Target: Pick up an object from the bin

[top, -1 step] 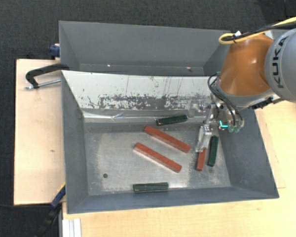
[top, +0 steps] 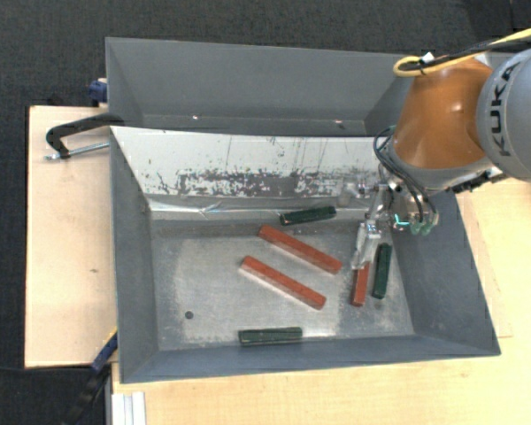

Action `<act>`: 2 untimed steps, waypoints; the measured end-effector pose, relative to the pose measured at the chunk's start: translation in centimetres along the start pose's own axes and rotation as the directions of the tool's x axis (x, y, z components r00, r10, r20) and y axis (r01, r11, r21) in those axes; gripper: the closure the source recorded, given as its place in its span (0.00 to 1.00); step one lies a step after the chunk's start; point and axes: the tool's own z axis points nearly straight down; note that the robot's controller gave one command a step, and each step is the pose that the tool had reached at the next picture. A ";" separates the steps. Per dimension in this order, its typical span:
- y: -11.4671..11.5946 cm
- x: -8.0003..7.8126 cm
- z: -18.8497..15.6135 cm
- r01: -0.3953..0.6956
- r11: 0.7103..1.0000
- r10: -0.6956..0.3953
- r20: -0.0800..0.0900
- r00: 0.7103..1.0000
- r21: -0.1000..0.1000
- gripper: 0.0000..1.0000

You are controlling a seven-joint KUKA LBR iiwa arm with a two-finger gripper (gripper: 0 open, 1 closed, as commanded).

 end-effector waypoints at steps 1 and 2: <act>1.5 3.1 4.5 -0.072 0.997 0.072 0.004 0.997 0.000 0.00; 3.0 5.0 7.4 -0.289 0.957 0.289 0.000 0.957 0.002 1.00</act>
Offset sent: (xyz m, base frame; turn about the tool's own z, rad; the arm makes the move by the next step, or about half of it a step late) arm -0.0513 0.0316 -0.0780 0.2936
